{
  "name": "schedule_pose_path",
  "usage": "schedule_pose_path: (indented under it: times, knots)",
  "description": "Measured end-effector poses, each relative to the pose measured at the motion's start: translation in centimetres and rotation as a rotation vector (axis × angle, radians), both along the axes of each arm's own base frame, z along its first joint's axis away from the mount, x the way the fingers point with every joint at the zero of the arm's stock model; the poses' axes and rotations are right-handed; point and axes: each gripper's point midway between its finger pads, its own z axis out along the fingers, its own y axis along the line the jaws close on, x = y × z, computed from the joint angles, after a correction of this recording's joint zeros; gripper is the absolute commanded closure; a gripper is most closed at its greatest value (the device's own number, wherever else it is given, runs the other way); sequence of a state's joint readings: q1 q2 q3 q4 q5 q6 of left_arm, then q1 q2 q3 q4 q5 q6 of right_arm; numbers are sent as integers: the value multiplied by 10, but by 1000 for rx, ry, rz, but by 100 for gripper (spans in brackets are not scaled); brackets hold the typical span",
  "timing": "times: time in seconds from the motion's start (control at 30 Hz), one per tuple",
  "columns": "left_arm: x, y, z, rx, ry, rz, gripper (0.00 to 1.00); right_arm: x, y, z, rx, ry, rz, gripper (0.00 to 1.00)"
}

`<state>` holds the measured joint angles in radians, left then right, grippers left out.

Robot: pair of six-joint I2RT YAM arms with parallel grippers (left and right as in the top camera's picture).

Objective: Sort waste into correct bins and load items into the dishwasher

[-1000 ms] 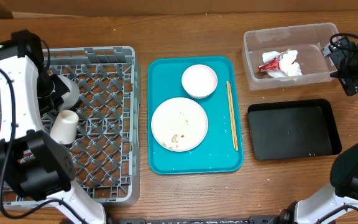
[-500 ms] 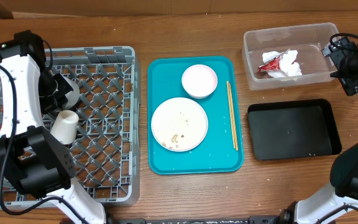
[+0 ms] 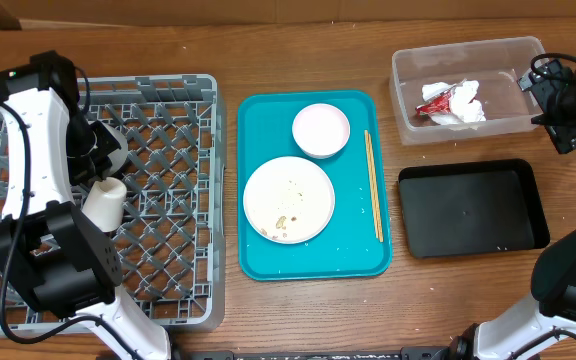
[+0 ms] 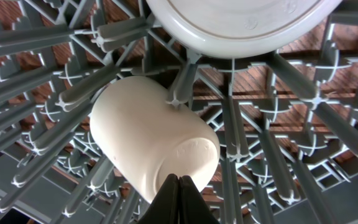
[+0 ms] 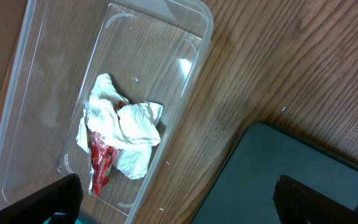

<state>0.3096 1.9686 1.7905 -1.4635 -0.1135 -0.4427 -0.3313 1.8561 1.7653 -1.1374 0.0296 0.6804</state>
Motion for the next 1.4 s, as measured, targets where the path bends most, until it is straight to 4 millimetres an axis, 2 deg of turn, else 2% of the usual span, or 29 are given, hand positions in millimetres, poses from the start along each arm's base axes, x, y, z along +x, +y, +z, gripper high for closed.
schedule_pose_path:
  times: [0.2, 0.4, 0.57, 0.7, 0.8, 0.93, 1.1, 1.4]
  knots:
    - [-7, -4, -20, -17, 32, -2, 96, 0, 0, 0, 0, 0, 0, 0]
    - [-13, -10, -21, -22, 59, -15, 96, 0, 0, 0, 0, 0, 0, 0]
    - [-37, -6, -9, 7, 166, -3, 96, 0, 0, 0, 0, 0, 0, 0]
    - [-54, 10, 14, 77, 226, 45, 96, 0, 0, 0, 0, 0, 0, 0]
    - [-52, 23, 26, 127, 203, 79, 96, 0, 0, 0, 0, 0, 0, 0]
    - [-54, 30, 28, 151, 203, 109, 96, 0, 0, 0, 0, 0, 0, 0]
    - [-53, 30, 27, 151, 197, 115, 96, 0, 0, 0, -1, 0, 0, 0]
    - [-36, 30, 22, 136, 124, 120, 96, 0, 0, 0, 0, 0, 0, 0]
